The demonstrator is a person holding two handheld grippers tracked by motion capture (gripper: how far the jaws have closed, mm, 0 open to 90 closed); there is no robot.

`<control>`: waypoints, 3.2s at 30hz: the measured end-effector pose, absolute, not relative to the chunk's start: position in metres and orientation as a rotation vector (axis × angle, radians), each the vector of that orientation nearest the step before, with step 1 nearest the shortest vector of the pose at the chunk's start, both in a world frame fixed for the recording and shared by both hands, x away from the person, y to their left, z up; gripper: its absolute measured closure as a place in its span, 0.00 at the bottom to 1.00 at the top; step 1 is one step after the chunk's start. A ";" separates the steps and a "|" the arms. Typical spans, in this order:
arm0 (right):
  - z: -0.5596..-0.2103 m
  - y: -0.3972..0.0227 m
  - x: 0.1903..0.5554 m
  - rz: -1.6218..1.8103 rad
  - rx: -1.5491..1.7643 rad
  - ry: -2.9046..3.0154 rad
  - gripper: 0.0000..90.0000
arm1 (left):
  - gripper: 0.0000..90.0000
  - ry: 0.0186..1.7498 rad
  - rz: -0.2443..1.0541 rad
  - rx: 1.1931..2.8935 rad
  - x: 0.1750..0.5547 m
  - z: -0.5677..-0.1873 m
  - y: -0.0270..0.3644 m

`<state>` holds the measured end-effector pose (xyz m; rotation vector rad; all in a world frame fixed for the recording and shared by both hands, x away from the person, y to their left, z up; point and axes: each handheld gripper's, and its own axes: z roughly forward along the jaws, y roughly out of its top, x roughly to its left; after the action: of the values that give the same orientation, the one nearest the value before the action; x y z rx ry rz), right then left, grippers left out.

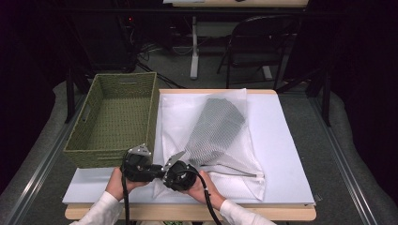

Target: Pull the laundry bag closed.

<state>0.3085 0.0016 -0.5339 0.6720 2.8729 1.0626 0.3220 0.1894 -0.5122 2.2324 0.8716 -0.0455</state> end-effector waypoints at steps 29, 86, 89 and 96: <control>-0.530 -0.004 0.311 1.099 0.642 2.889 0.96 | 0.97 0.824 -0.082 2.188 0.318 -0.513 0.182; -0.539 -0.021 0.328 1.003 0.637 2.926 0.97 | 0.98 0.800 -0.015 2.253 0.313 -0.509 0.184; -0.541 -0.023 0.330 0.987 0.634 2.933 0.97 | 0.98 0.807 -0.009 2.252 0.314 -0.510 0.185; -0.542 -0.027 0.333 0.967 0.630 2.945 0.97 | 0.98 0.815 0.001 2.257 0.314 -0.510 0.187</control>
<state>0.3328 -0.0267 -0.5422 0.6297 2.9446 0.9669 0.3145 0.1873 -0.5099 2.2573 0.8151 0.0010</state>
